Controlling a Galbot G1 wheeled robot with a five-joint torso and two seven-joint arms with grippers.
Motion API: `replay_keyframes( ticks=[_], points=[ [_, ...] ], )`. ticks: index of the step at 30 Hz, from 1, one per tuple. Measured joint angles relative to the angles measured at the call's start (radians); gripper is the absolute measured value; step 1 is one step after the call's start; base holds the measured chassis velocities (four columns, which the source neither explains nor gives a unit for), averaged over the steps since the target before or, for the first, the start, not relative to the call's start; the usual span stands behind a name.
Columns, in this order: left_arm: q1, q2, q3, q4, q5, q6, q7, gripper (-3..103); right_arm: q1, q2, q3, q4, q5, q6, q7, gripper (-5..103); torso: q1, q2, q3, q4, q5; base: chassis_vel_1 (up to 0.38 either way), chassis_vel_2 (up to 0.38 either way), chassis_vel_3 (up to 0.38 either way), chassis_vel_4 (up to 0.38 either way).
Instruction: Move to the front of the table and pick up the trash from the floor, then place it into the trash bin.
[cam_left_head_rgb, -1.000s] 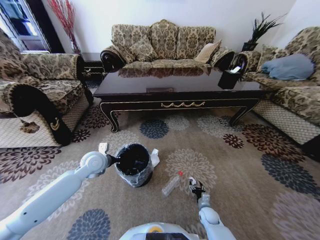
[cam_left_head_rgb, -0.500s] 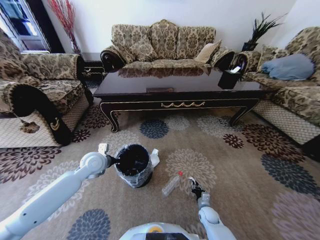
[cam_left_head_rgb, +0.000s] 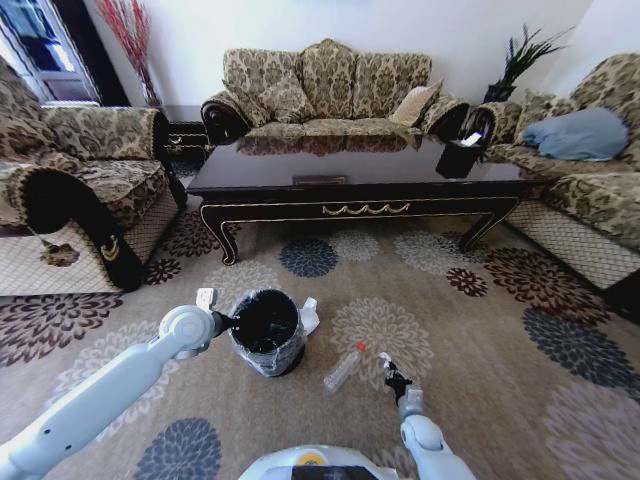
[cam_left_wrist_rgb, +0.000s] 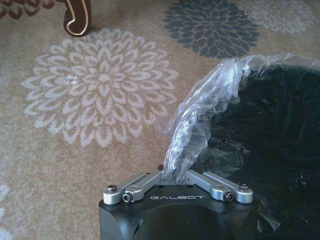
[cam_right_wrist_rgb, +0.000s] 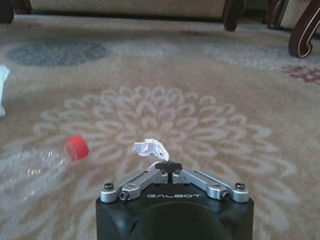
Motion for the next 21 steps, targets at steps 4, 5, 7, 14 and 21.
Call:
replay_keyframes(
  ticks=[4, 5, 7, 14, 21],
  points=[
    [-0.030, -0.012, 0.047, 0.000, 0.000, 0.000, -0.003, 0, -0.045, -0.035, 0.022, 0.121, 0.051, -0.015, 0.005, 0, 0.000, 0.000, 0.000, 0.0000, 0.0000, 0.000, 0.000, 0.000, 0.000],
    [-0.043, -0.017, 0.067, 0.003, -0.001, 0.000, -0.005, 0, -0.054, -0.042, 0.026, 0.152, 0.060, -0.018, 0.006, 0, 0.000, 0.000, 0.000, 0.0000, 0.0001, 0.000, 0.000, 0.000, 0.000],
    [-0.059, -0.025, 0.092, 0.007, -0.001, 0.000, -0.008, 0, -0.070, -0.054, 0.034, 0.203, 0.071, -0.024, 0.010, 0, 0.000, 0.000, 0.000, -0.0001, 0.0001, 0.000, 0.000, 0.000, 0.000],
    [-0.156, -0.127, 0.239, 0.058, -0.024, 0.000, -0.047, 0, -0.177, -0.097, 0.068, 0.518, 0.103, -0.046, 0.016, 0, 0.000, 0.000, 0.000, 0.0001, 0.0000, 0.000, 0.000, 0.000, 0.000],
    [-0.274, -0.197, 0.357, 0.104, -0.059, 0.000, -0.075, 0, -0.238, -0.099, 0.053, 0.679, 0.079, -0.056, 0.016, 0, 0.000, 0.000, 0.000, -0.0002, 0.0002, 0.000, 0.000, 0.000, 0.000]
  ],
)
